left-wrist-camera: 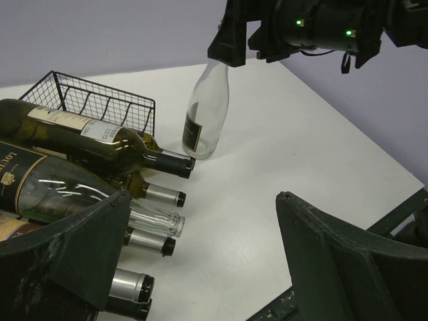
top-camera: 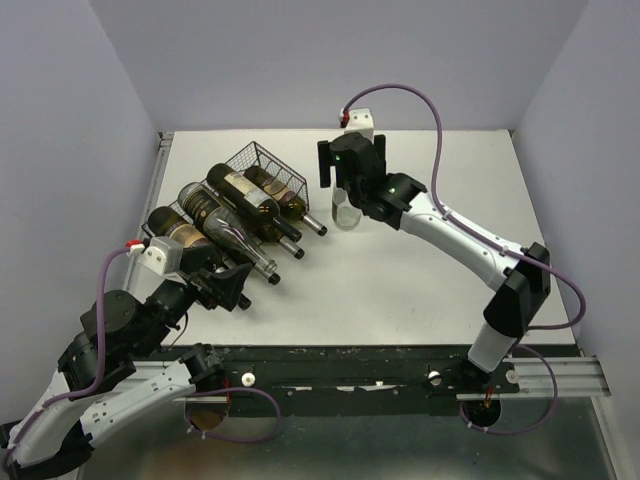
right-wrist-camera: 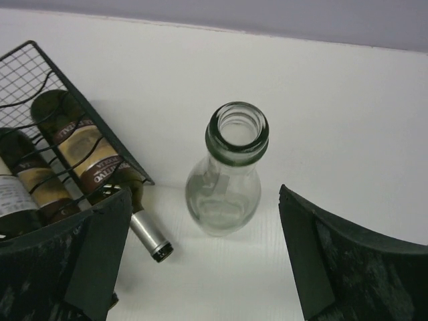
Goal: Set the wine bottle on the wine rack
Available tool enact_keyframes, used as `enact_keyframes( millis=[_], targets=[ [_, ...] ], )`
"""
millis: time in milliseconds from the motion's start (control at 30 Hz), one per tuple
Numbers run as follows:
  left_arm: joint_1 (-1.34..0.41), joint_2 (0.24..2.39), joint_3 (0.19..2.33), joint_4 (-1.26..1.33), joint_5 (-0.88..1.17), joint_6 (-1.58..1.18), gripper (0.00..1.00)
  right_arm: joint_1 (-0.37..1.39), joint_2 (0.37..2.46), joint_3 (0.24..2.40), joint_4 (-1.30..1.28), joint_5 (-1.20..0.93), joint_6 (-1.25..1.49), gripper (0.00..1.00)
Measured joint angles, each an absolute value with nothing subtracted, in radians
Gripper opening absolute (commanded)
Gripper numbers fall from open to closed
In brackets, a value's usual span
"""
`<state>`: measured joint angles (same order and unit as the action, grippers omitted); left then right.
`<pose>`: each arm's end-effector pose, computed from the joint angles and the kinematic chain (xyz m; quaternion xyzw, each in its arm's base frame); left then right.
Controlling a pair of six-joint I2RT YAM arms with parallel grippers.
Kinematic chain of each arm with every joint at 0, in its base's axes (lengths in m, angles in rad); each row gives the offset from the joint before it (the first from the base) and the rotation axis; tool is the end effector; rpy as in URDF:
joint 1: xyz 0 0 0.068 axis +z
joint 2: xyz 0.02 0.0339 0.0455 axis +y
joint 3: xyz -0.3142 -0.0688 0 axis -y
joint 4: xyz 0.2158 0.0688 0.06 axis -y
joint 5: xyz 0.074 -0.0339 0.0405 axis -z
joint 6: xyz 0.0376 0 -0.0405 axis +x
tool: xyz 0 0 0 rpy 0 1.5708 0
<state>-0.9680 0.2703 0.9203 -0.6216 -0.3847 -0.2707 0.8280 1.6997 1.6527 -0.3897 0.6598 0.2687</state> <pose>-0.0102 0.0397 0.3789 0.1049 0.6898 -0.3001 0.6505 0.2691 0.2590 0.4310 -0.0530 0.8150 0.0317 0.5761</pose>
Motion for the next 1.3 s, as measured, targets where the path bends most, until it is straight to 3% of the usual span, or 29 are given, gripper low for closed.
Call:
enact_keyframes(
  millis=[167, 300, 433, 567, 667, 1033, 1300],
  targets=[
    [-0.968, 0.27, 0.918, -0.622, -0.383, -0.271, 0.99, 0.767, 1.817, 1.722, -0.399, 0.652, 0.269, 0.89],
    [-0.968, 0.271, 0.918, -0.623, -0.381, -0.271, 0.99, 0.726, 1.871, 1.766, -0.4, 0.628, 0.269, 0.74],
    [-0.968, 0.273, 0.918, -0.624, -0.381, -0.271, 0.99, 0.693, 1.898, 1.808, -0.405, 0.606, 0.264, 0.49],
    [-0.968, 0.279, 0.918, -0.624, -0.38, -0.271, 0.99, 0.69, 1.908, 1.823, -0.403, 0.591, 0.263, 0.17],
    [-0.968, 0.288, 0.912, -0.616, -0.38, -0.267, 0.99, 0.69, 1.908, 1.822, -0.403, 0.592, 0.253, 0.01],
    [-0.968, 0.348, 0.834, -0.537, -0.368, -0.255, 0.99, 0.687, 1.832, 1.779, -0.484, 0.512, 0.26, 0.01],
    [-0.968, 0.398, 0.734, -0.4, -0.29, -0.26, 0.99, 0.687, 1.604, 1.702, -0.661, 0.314, 0.296, 0.01]
  ],
)
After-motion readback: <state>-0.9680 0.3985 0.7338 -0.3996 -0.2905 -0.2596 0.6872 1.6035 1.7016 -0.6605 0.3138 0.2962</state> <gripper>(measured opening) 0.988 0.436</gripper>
